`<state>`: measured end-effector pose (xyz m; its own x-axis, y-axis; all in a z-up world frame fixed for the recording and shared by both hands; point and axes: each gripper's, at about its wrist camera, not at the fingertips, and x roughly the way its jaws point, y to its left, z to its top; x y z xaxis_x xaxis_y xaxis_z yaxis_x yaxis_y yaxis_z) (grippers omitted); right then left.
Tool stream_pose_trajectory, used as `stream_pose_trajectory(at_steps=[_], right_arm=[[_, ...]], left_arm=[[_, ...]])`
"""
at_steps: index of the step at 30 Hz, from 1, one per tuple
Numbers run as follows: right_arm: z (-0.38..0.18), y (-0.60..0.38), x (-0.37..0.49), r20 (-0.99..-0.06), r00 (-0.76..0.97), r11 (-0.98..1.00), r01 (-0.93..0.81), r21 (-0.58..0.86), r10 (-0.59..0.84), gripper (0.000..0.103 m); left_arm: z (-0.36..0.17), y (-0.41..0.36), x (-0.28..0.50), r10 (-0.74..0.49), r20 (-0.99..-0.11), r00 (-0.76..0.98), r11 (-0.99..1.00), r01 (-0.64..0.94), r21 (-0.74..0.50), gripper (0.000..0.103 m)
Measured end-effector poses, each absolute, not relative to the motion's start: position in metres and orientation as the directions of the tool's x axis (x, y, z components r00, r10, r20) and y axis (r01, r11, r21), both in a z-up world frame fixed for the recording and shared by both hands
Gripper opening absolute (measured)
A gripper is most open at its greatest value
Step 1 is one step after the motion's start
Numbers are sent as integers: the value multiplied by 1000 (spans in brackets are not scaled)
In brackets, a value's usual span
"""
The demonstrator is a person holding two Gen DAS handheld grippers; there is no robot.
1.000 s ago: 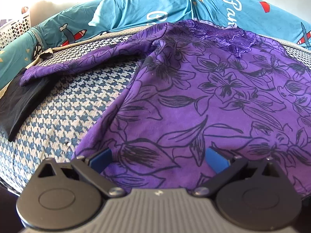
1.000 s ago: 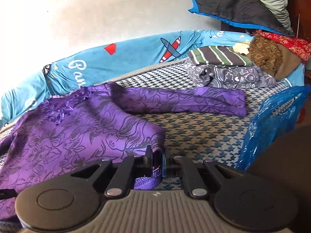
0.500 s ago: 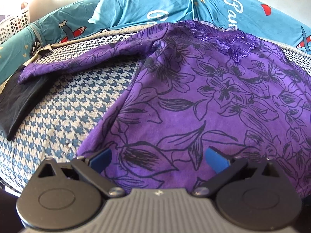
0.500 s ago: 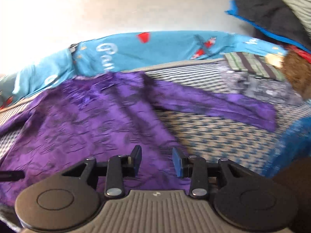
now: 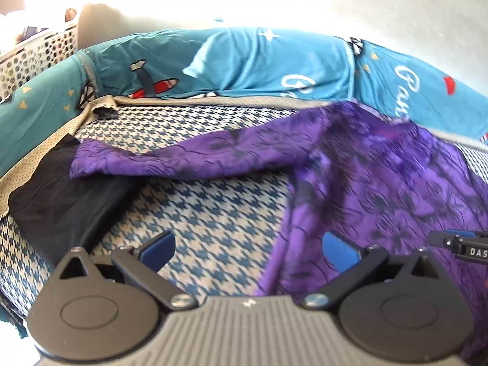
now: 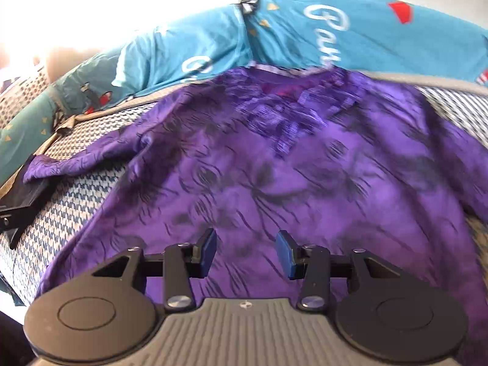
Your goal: Fold clothes
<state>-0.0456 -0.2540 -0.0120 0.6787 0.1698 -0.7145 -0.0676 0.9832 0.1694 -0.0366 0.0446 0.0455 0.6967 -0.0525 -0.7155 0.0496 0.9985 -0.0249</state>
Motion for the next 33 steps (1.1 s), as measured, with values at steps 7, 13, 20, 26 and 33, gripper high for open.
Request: stream_pose_trajectory(at_steps=[7,13,20,26,33], right_arm=[[-24,-233,1,-719,663,977,-168,129,209,43],[-46,-231,7,-759,616,976,-175,129,211,49],[-56,-205,1,-743,642,963,-270,13,190,85],[-58,-208,-1,-729,653,958,-287,16,208,85],[-55,-208,-4,-732,649,955,-296,9,208,85]], left_arm=[[41,73,-7,-72,-717,693,994,-6,-106,103],[30,80,-1,-94,-715,693,986,-36,-164,103],[20,61,-6,-69,-734,676,996,2,-93,103],[17,51,-15,-119,-728,675,992,49,-116,103],[7,27,-43,-100,-746,658,995,54,-86,103]])
